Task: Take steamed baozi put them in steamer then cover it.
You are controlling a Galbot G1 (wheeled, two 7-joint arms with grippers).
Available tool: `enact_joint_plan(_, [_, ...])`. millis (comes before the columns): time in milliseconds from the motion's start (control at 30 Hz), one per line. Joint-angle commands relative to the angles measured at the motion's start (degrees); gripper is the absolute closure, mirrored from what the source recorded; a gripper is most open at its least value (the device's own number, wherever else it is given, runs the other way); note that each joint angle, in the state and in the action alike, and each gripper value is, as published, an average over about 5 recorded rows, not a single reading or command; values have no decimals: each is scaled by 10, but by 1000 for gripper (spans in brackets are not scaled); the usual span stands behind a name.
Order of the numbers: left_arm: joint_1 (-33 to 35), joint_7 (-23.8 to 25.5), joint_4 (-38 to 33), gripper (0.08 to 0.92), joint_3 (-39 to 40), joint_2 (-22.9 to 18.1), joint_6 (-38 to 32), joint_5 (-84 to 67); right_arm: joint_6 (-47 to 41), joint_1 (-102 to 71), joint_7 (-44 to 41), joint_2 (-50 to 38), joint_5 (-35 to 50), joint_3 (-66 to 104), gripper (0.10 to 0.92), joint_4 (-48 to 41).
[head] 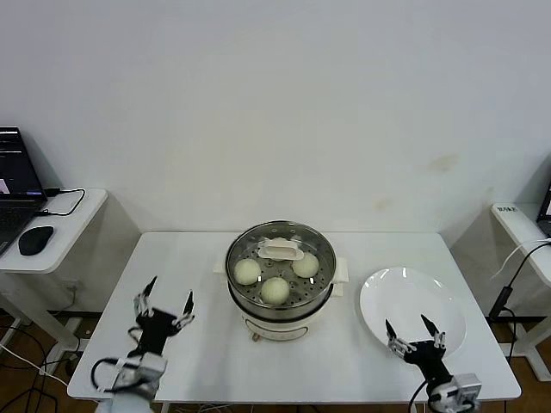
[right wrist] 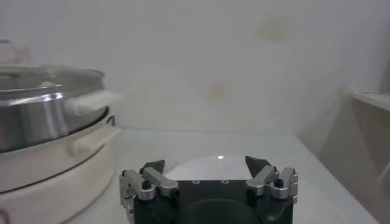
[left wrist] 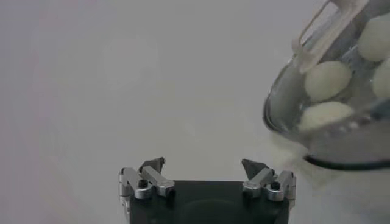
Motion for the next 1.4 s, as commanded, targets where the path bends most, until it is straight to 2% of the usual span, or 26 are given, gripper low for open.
enact_joint_plan(33, [121, -53, 13, 177, -49, -23, -15, -152, -54, -26, 16, -14, 37, -28, 203, 38])
enact_joint_plan(667, [192, -67, -71, 177, -24, -39, -21, -145, -49, -45, 18, -37, 27, -16, 203, 57])
enact_joint_plan(967, [204, -71, -75, 177, -32, -37, -5, -132, -43, -35, -19, -30, -10, -13, 203, 45])
enact_joint_plan(1400, [206, -59, -83, 177, -39, -39, -8, -134, -53, -27, -16, -32, -13, -14, 203, 42])
